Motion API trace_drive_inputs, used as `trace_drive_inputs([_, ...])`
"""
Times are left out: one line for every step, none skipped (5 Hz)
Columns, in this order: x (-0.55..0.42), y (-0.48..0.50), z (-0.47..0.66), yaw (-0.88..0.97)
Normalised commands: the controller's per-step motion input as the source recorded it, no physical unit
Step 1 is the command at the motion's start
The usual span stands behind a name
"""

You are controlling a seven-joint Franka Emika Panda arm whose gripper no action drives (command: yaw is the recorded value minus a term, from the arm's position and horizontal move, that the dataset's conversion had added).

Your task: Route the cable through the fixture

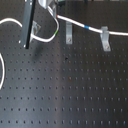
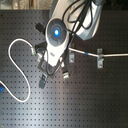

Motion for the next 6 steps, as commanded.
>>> trace_drive_inputs([0.310, 0.111, 0.13, -0.02])
trace_drive_inputs([0.369, 0.100, 0.08, -0.04])
trace_drive_inputs([0.088, 0.069, 0.16, -0.01])
trace_drive_inputs([0.068, 0.129, 0.24, -0.29])
trace_drive_inputs([0.000, 0.000, 0.00, -0.70])
trace_drive_inputs([0.017, 0.049, 0.00, -0.77])
